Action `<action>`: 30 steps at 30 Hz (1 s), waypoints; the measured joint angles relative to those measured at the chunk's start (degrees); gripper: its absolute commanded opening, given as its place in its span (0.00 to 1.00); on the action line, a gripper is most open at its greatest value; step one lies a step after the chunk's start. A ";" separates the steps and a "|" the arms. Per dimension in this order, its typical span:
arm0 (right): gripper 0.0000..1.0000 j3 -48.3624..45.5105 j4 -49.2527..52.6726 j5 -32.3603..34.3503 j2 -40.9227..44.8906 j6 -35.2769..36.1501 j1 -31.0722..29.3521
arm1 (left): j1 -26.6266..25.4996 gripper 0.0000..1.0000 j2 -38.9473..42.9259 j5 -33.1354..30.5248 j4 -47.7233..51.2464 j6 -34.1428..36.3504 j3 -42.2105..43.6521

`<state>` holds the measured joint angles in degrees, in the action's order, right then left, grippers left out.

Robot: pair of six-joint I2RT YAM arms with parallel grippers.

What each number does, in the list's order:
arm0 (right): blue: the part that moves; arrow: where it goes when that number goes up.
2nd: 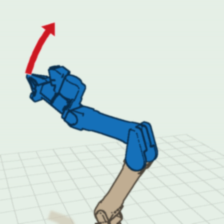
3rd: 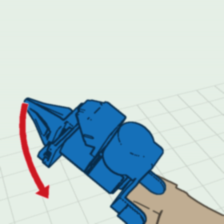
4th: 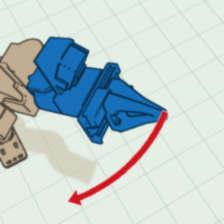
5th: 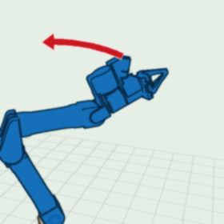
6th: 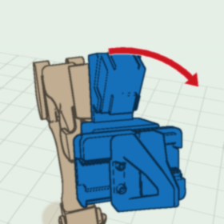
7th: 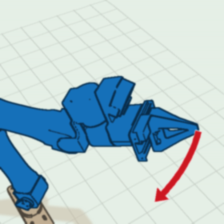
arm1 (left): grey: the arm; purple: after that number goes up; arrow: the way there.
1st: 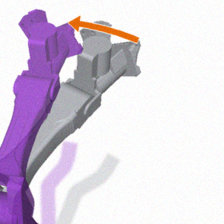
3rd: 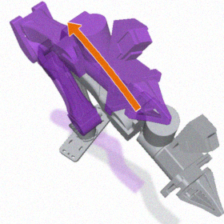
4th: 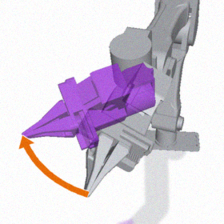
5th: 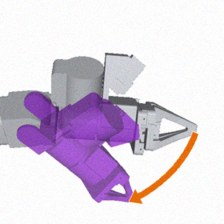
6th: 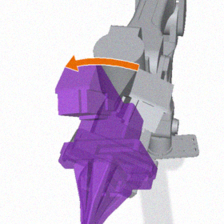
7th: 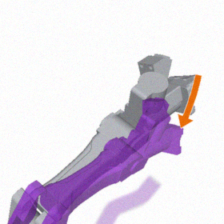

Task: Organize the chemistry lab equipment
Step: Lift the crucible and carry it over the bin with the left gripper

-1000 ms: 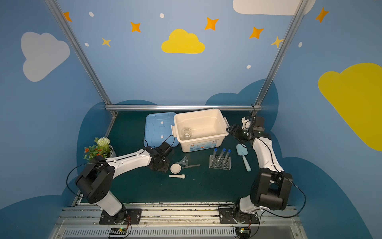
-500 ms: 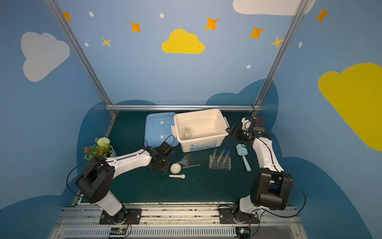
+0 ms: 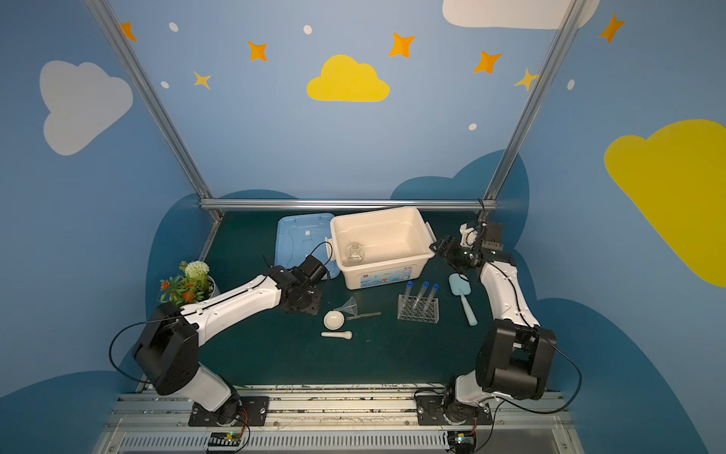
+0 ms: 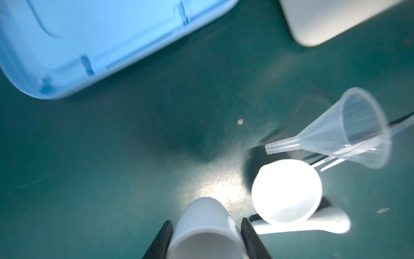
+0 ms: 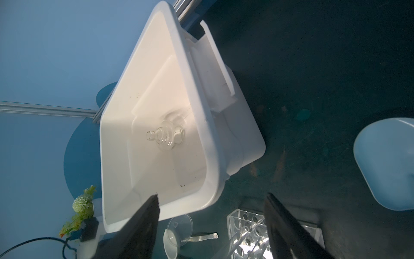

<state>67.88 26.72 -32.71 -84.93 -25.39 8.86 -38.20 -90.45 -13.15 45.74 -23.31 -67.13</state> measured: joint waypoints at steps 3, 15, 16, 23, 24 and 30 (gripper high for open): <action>0.74 0.00 -0.13 0.00 0.44 -0.20 0.00 | 0.76 0.32 1.97 -1.01 1.81 0.85 -1.92; 0.73 -0.66 -1.46 -1.64 0.70 -0.66 0.00 | 2.51 0.32 5.88 -3.52 0.74 7.61 -14.03; 0.73 -0.81 -1.55 -1.95 0.70 -0.76 0.00 | 2.58 0.32 5.51 -3.39 0.22 8.20 -15.30; 0.73 -1.38 -2.43 -3.04 0.70 -1.38 0.00 | 2.84 0.32 -3.72 -0.68 -4.09 12.59 -28.11; 0.73 -1.44 -2.47 -3.15 0.70 -1.40 0.00 | 2.86 0.32 -6.12 0.17 -4.48 13.18 -30.47; 0.73 -1.75 -2.47 -3.21 0.72 -1.38 0.00 | 2.82 0.32 -19.02 5.33 -4.39 16.39 -42.62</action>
<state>66.13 24.25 -35.92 -84.20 -26.76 8.86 -35.38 -109.47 -7.81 41.34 -6.92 -109.75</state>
